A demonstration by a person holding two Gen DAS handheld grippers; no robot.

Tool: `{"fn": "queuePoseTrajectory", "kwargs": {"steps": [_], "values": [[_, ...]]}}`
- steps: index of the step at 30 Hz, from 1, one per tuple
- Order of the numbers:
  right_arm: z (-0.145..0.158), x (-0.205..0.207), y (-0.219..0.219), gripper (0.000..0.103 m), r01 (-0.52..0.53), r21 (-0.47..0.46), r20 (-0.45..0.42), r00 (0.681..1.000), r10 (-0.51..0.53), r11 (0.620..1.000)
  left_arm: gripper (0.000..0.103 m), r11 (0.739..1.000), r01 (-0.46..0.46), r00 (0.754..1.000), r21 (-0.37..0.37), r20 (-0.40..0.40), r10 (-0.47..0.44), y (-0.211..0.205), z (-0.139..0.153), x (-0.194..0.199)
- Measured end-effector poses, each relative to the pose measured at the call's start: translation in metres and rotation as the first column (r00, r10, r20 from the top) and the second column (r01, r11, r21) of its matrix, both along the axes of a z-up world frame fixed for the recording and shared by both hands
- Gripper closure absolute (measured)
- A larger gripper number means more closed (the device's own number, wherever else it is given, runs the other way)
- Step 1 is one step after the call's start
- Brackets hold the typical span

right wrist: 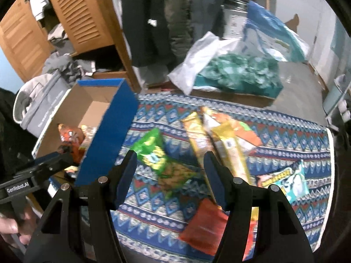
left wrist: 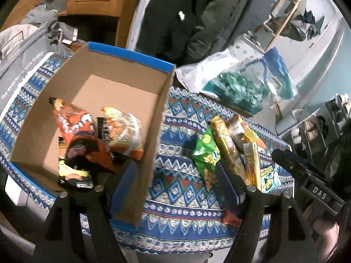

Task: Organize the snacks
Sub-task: 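Move both open tools from the box to the snack pile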

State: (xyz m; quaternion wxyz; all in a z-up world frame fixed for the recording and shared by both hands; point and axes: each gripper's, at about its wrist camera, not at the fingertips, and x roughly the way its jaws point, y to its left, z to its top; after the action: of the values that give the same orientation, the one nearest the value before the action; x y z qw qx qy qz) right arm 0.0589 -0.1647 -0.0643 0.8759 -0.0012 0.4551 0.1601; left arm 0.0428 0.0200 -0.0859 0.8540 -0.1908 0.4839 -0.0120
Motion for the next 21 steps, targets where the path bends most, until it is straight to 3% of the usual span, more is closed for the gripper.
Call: {"fn": "queuePoseTrajectory", "kwargs": {"steps": [10, 21], "values": [[-0.007, -0.009, -0.049, 0.039, 0.031, -0.025, 0.015, 0.999, -0.030, 0.999, 0.027, 0.999, 0.052, 0.997, -0.004, -0.055, -0.052, -0.041, -0.011, 0.009], [-0.040, 0.021, -0.092, 0.039, 0.001, -0.020, -0.118, 0.993, -0.004, 1.000, 0.027, 0.998, 0.059, 0.992, 0.003, -0.116, -0.058, -0.070, -0.031, 0.023]]}}
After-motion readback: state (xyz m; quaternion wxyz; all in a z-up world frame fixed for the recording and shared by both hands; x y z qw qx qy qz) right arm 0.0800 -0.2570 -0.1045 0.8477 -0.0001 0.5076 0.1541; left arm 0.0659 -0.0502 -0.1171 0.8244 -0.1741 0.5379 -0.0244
